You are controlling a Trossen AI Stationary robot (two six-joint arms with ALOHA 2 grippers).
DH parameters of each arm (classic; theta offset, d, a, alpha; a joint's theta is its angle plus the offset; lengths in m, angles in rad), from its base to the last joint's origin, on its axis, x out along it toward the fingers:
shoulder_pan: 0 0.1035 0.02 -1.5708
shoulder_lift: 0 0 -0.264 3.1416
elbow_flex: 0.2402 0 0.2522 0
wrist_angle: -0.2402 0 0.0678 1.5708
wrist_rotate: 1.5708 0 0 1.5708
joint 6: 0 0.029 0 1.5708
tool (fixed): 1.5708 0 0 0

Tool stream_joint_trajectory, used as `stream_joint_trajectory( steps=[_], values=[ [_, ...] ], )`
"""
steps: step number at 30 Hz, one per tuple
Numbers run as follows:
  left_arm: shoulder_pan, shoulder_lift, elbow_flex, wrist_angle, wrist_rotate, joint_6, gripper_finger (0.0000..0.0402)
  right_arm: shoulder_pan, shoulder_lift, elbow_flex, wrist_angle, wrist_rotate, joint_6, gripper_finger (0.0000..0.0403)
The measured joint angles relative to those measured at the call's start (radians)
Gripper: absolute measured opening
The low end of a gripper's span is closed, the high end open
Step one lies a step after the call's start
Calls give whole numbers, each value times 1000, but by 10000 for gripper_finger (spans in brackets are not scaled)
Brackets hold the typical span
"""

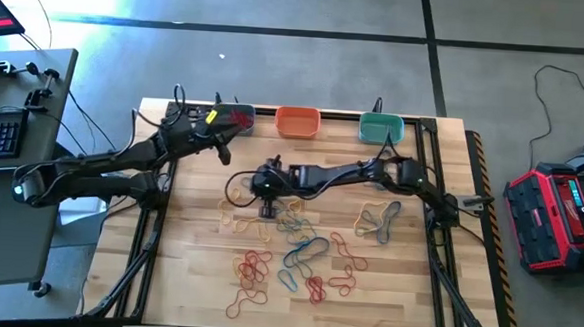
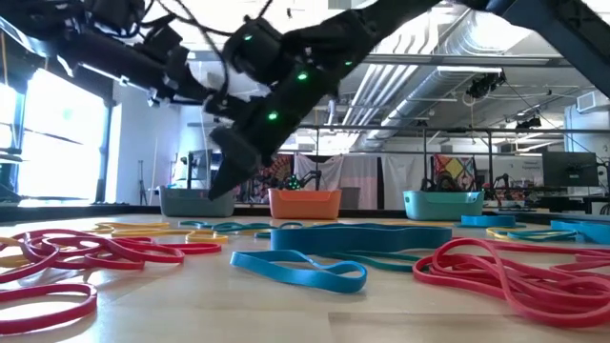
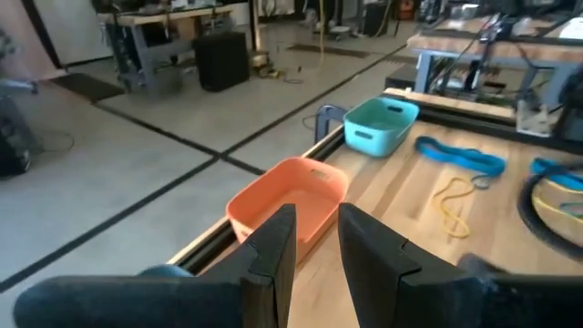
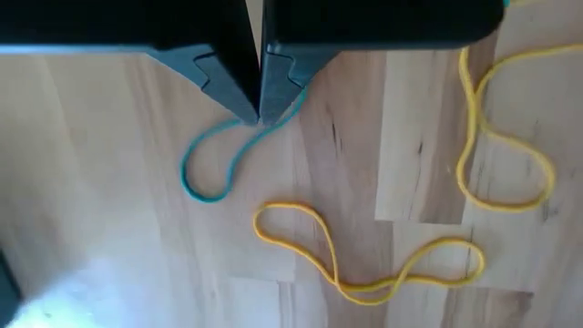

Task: Sort rubber bands into baskets
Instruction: Put the red rubber band into the blue bin

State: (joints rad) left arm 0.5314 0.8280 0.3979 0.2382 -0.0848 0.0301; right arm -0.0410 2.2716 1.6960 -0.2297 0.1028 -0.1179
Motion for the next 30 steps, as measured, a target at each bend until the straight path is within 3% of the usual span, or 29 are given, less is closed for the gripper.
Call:
stream_joint_trajectory(
  steps=[9, 14, 19, 23, 30],
  values=[
    [-40, -18, -1, 10, -2, 0, 78, 13, -352, -392, 120, 138, 80, 0],
    [-61, -18, -1, 22, -2, 1, 78, 74, -557, -548, -20, 118, 199, 0],
    [-77, -18, -1, 21, -3, 8, 78, 184, -669, -613, -237, 143, 360, 9],
    [-84, -18, -1, 22, -1, 8, 78, 271, -682, -634, -366, 131, 519, 43],
    [-84, -18, -1, 21, 3, -13, 78, 390, -633, -635, -464, 49, 771, 152]
  ],
)
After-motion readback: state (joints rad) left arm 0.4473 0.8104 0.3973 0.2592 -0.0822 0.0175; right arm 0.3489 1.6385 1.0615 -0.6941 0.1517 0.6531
